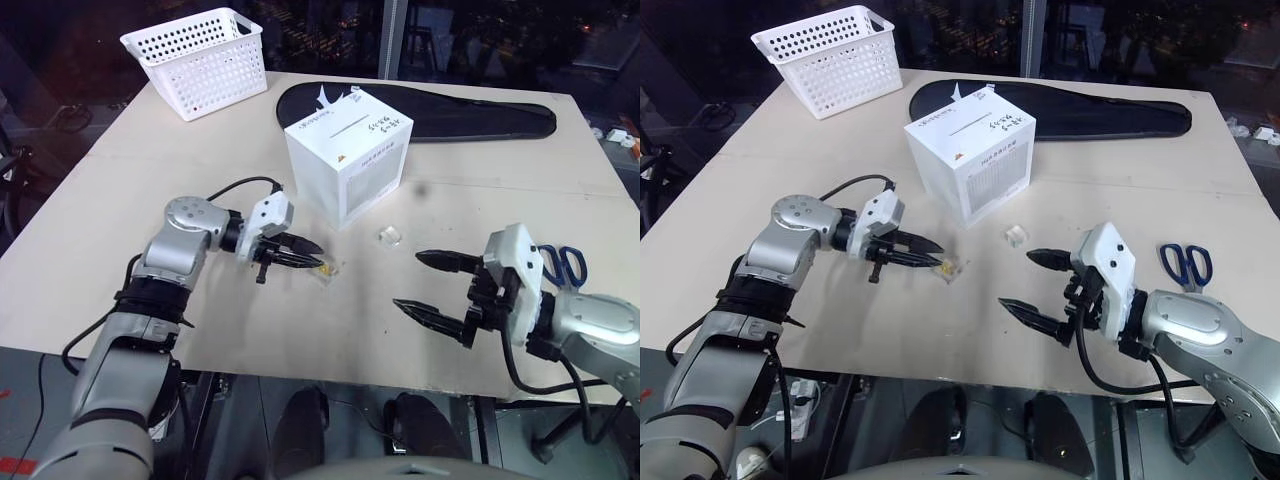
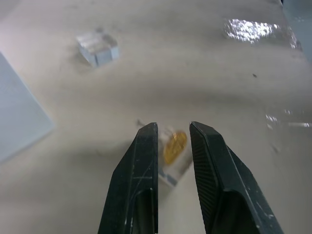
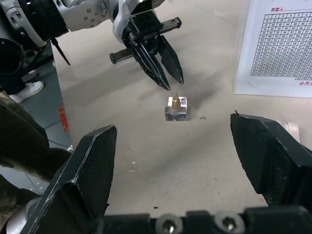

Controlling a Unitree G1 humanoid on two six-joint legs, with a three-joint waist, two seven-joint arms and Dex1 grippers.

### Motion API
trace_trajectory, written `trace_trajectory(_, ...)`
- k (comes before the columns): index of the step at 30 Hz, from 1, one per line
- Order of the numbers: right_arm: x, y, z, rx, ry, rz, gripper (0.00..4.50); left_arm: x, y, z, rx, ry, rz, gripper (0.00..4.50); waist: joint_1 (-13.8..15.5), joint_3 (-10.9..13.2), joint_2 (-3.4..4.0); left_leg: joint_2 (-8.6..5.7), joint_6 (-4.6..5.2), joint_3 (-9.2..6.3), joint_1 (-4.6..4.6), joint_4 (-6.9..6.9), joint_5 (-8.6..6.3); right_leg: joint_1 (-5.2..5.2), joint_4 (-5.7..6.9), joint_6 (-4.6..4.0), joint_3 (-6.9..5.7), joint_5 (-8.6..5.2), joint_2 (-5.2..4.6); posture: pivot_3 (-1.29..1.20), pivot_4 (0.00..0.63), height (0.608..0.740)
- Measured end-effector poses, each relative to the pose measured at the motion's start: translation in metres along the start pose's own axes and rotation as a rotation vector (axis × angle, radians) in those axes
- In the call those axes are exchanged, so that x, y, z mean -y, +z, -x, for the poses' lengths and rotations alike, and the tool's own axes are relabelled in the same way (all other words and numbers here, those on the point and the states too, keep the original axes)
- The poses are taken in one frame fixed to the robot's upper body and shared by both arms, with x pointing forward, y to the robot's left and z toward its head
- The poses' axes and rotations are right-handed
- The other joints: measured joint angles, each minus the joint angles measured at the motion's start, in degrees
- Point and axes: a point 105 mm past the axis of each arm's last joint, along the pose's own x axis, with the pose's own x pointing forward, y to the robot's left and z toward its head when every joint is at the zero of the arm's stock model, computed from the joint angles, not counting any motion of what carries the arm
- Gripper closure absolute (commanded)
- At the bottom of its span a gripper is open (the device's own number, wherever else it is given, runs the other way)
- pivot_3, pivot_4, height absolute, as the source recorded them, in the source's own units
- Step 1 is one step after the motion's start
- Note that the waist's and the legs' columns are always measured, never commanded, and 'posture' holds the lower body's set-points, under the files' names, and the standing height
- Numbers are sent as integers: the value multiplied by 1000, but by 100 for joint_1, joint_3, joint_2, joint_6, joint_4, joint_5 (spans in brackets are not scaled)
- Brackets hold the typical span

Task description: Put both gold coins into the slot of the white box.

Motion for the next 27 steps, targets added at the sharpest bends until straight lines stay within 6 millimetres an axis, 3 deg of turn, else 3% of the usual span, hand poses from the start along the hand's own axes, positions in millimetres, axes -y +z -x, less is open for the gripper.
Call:
trace_trajectory(24,4,-1,4,-8,-49,1,463,-9,-9,-15,-45,-58,-35,3479,1,0,-1,-1,0,-4,-2,1,0,0,0,0,-3,0,0,0,150,740)
trace_trajectory(25,4,-1,4,-8,-50,0,463,-9,-9,-15,-46,-60,-35,4057,1,0,0,0,0,-4,-2,1,0,0,0,0,-3,0,0,0,150,740)
trace_trajectory(27,4,-1,4,-8,-51,0,463,-9,-9,-16,-46,-64,-33,4441,1,0,0,0,0,-4,-2,1,0,0,0,0,-3,0,0,0,150,740)
